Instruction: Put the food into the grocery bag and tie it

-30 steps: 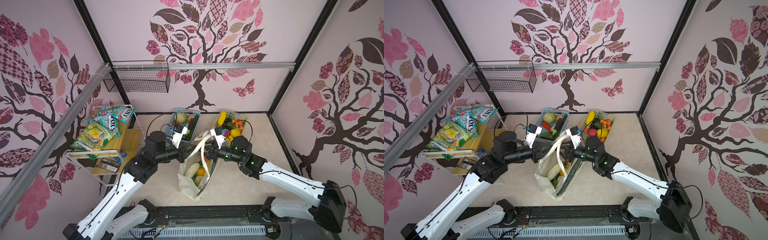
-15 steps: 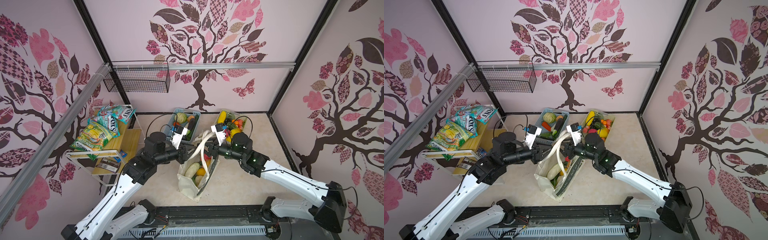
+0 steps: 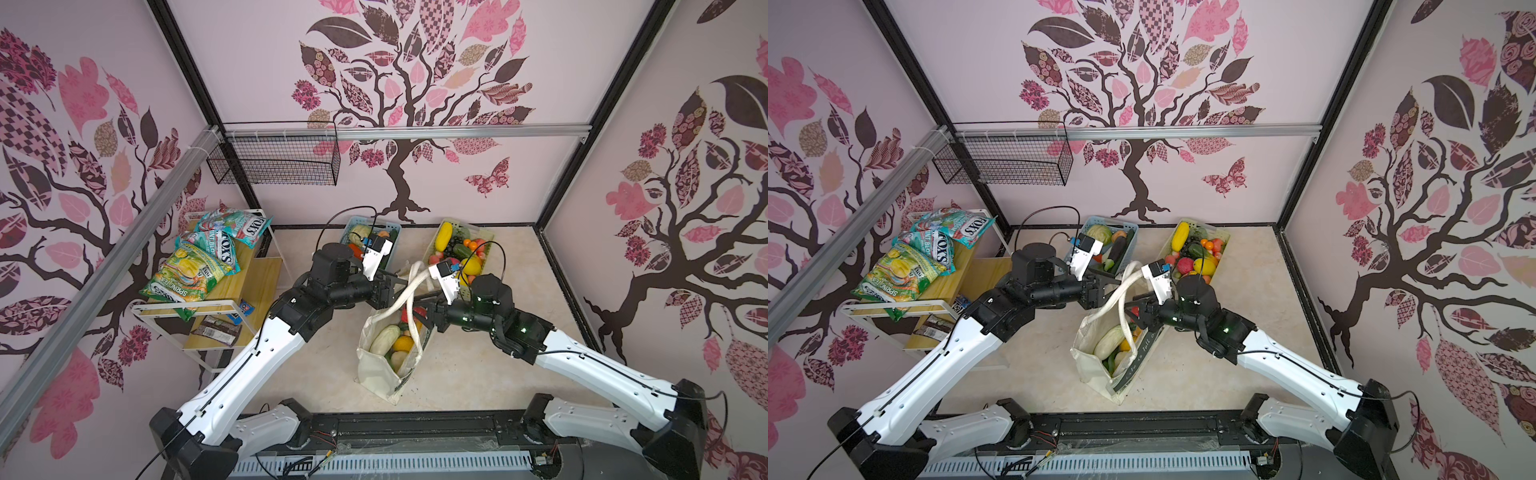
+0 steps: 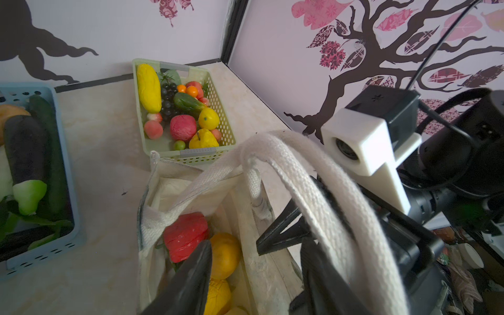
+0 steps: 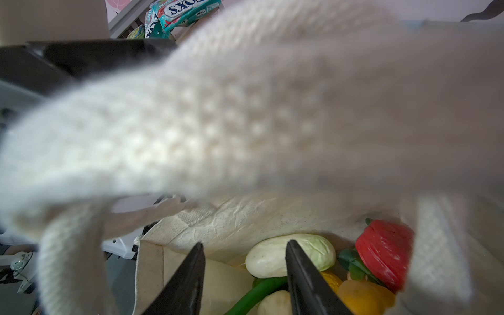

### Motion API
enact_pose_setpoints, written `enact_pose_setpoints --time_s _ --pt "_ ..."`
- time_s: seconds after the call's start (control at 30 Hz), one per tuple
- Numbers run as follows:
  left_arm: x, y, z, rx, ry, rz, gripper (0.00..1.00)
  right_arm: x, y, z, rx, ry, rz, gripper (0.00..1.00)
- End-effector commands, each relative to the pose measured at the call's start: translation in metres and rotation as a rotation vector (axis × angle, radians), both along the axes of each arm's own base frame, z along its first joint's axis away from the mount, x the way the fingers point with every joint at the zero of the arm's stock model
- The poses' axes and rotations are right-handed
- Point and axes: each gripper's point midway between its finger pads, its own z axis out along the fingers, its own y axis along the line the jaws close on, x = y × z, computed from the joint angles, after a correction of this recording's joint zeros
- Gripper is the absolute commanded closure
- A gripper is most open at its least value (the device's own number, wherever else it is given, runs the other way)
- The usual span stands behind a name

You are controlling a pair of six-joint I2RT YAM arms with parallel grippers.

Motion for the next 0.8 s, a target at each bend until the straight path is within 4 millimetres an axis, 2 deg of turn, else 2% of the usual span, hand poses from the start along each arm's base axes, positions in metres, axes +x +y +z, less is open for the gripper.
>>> enact_pose_setpoints --time_s 0.0,0.1,0.27,0.43,0.63,0.77 --pt "0.003 -0.011 0.012 -0.035 -0.093 -0.075 0.41 -0.007 -0.013 0.004 0.005 0.014 -0.027 0.50" --pt "0.010 -0.016 0.010 -0.080 -0.101 -0.098 0.38 -0.010 -0.017 0.001 -0.002 0.027 -0.029 0.52" --pt "0.009 -0.026 0.004 -0.112 -0.134 -0.183 0.35 -0.011 -0.027 -0.004 -0.011 0.030 -0.064 0.54" --pt "0.017 -0.029 -0.007 -0.104 -0.127 -0.190 0.35 0.005 -0.048 0.010 -0.066 -0.046 -0.200 0.58" --pt "0.025 -0.025 -0.010 -0.132 -0.112 -0.171 0.35 0.007 -0.034 0.032 -0.019 -0.078 -0.146 0.70" --pt "0.029 -0.032 -0.015 -0.136 -0.112 -0.180 0.33 0.015 -0.034 0.044 0.003 -0.100 -0.186 0.74"
